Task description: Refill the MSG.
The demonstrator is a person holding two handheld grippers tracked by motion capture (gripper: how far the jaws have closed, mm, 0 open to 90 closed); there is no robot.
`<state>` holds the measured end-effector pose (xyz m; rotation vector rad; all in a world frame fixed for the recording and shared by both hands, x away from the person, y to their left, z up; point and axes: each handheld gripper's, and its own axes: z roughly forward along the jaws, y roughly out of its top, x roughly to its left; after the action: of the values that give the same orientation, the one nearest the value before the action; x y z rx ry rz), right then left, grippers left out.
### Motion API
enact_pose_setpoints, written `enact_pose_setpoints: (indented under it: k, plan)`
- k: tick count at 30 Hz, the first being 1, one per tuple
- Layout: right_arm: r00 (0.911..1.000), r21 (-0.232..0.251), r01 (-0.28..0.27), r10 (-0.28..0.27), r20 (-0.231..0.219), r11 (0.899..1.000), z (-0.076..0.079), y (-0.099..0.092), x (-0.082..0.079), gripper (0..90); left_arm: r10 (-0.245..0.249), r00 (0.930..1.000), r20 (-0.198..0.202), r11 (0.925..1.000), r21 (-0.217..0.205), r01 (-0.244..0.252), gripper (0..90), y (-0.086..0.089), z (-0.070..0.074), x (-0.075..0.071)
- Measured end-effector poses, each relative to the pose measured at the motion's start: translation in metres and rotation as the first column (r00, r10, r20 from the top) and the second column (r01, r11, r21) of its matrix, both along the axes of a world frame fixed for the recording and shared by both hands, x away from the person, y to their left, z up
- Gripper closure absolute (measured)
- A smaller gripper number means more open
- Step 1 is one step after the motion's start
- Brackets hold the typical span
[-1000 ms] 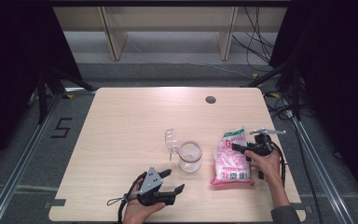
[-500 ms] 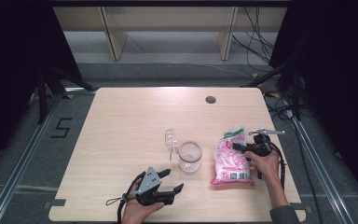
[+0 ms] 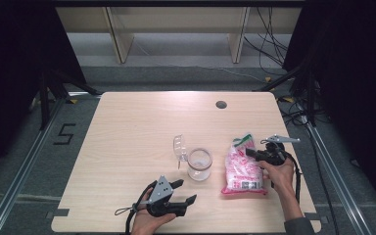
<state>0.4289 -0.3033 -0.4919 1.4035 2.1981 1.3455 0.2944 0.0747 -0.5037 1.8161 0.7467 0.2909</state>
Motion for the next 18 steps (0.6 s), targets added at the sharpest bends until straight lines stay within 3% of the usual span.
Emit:
enact_pose_setpoints:
  k: [1, 3, 4, 5, 6, 9, 10, 11, 12, 13, 15, 16, 17, 18]
  plan:
    - [1.0, 0.013, -0.003, 0.003, 0.001, 1.0, 0.0, 0.0, -0.001, 90.0, -0.011, 0.9999, 0.001, 0.9998, 0.016, 0.011, 32.1, -0.001, 0.0, 0.0]
    - [0.9994, 0.024, -0.001, 0.0, 0.034, 1.0, 0.003, 0.002, -0.003, 90.0, -0.013, 0.9999, -0.008, 0.9999, 0.0, 0.013, 32.1, -0.003, -0.001, 0.0]
    - [0.9994, 0.024, -0.001, 0.0, 0.034, 1.0, 0.003, 0.002, -0.003, 90.0, -0.029, 0.9995, 0.014, 0.9996, 0.008, 0.029, 32.1, -0.003, 0.0, 0.001]
    - [0.9995, 0.044, 0.019, -0.02, 0.022, 0.999, 0.005, 0.005, -0.006, 90.0, -0.016, 0.9999, 0.004, 0.9996, 0.021, 0.016, 32.0, -0.005, 0.0, 0.0]
    - [0.9987, 0.041, 0.027, -0.029, 0.042, 0.999, 0.009, 0.006, -0.009, 90.0, -0.01, 0.9999, -0.007, 0.9999, 0.004, 0.01, 31.7, -0.007, -0.001, -0.001]
    - [0.9958, 0.03, -0.017, 0.015, 0.09, 0.999, 0.013, 0.004, -0.012, 90.0, -0.036, 0.9993, -0.015, 0.9994, -0.002, 0.036, 31.3, -0.016, -0.002, -0.003]
    - [0.9958, 0.026, -0.007, 0.005, 0.091, 1.0, 0.021, 0.005, -0.018, 90.0, -0.057, 0.9983, -0.014, 0.9983, 0.008, 0.057, 31.1, -0.024, -0.003, -0.004]
    - [0.9935, 0.046, -0.021, 0.016, 0.113, 0.999, 0.023, 0.004, -0.021, 90.0, -0.057, 0.9983, -0.014, 0.9983, 0.008, 0.057, 30.7, -0.024, -0.003, -0.004]
    - [0.9955, 0.089, -0.01, 0.001, 0.095, 0.996, 0.025, 0.006, -0.025, 90.0, -0.076, 0.9969, -0.017, 0.9969, 0.017, 0.077, 30.2, -0.033, -0.004, -0.005]
    - [0.9922, 0.083, -0.021, 0.01, 0.124, 0.996, 0.026, 0.004, -0.025, 90.0, -0.092, 0.9958, -0.005, 0.9952, 0.034, 0.092, 30.1, -0.037, -0.004, -0.005]
    - [0.9913, 0.074, -0.015, 0.005, 0.131, 0.997, 0.028, 0.004, -0.028, 90.0, -0.098, 0.9952, -0.005, 0.9946, 0.035, 0.098, 30.0, -0.04, -0.004, -0.005]
    - [0.9903, 0.091, -0.027, 0.014, 0.138, 0.995, 0.031, 0.003, -0.031, 90.0, -0.094, 0.9955, -0.01, 0.9953, 0.02, 0.095, 29.8, -0.044, -0.004, -0.005]
    - [0.9917, 0.106, -0.018, 0.004, 0.128, 0.994, 0.034, 0.004, -0.035, 90.0, -0.097, 0.9953, -0.01, 0.995, 0.024, 0.097, 29.7, -0.047, -0.004, -0.005]
    - [0.9896, 0.119, -0.03, 0.012, 0.143, 0.992, 0.035, 0.004, -0.036, 90.0, -0.101, 0.9949, -0.001, 0.9926, 0.068, 0.101, 29.7, -0.049, -0.002, -0.003]
